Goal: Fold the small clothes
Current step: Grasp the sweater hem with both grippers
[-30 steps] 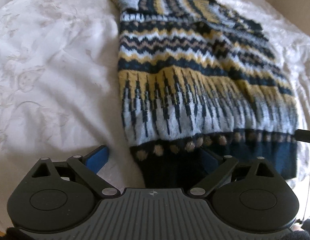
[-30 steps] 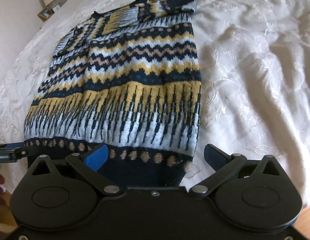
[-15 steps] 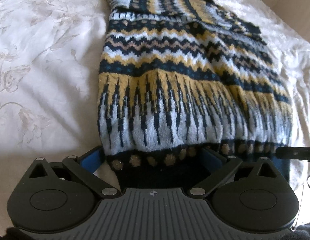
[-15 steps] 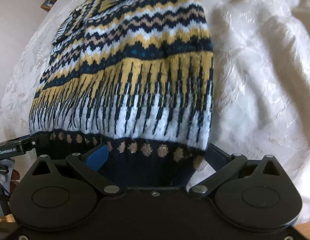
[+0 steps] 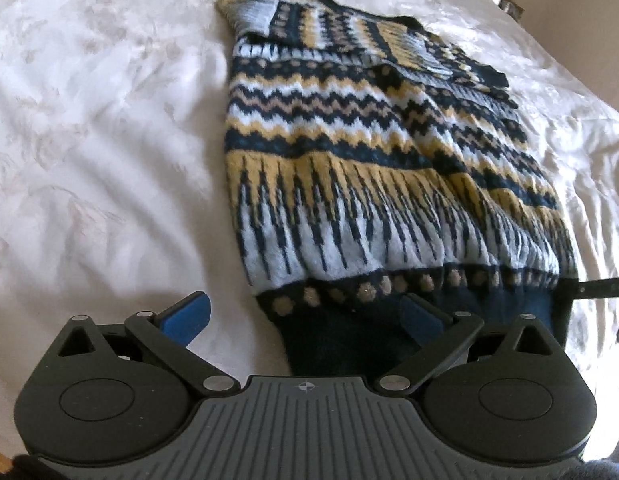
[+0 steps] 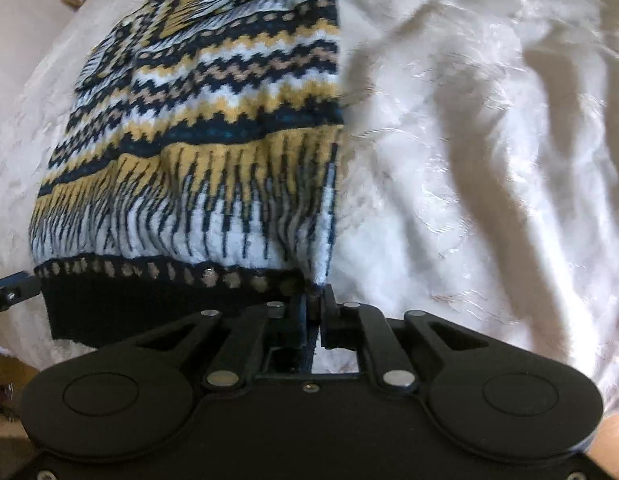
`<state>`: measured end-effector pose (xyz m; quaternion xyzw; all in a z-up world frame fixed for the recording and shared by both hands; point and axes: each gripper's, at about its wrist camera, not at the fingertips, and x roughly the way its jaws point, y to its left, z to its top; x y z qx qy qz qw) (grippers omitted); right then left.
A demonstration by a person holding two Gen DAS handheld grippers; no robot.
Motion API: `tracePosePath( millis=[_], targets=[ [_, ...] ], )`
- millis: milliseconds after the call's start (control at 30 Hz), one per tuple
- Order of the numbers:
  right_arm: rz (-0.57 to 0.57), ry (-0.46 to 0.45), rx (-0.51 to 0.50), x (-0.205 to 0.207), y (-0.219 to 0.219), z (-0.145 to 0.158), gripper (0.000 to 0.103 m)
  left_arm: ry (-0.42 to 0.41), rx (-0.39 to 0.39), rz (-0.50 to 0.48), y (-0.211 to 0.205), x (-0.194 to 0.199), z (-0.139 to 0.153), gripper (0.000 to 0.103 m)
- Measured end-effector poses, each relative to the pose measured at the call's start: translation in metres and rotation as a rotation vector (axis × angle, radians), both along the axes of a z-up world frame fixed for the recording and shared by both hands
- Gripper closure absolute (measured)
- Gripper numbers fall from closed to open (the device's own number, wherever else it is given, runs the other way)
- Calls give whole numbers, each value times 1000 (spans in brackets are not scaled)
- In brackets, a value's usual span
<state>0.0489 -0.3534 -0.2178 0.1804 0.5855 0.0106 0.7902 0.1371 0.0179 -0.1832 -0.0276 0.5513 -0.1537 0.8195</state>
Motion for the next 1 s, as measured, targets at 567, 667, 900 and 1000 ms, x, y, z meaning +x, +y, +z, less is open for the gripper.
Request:
tracePosePath(
  millis=[567, 667, 900, 1000],
  targets=[
    [5, -23, 34, 3, 3, 9, 54, 85, 50, 81, -26, 19, -10, 77],
    [-16, -37, 34, 6, 4, 11, 54, -7, -3, 137, -13, 12, 18, 88],
    [-76, -64, 44, 1, 4, 15, 48, -58, 114, 118, 18, -10, 21, 88],
    [-82, -76, 40, -5, 7, 18, 43, -4, 136, 121, 32, -15, 5, 88]
  ],
)
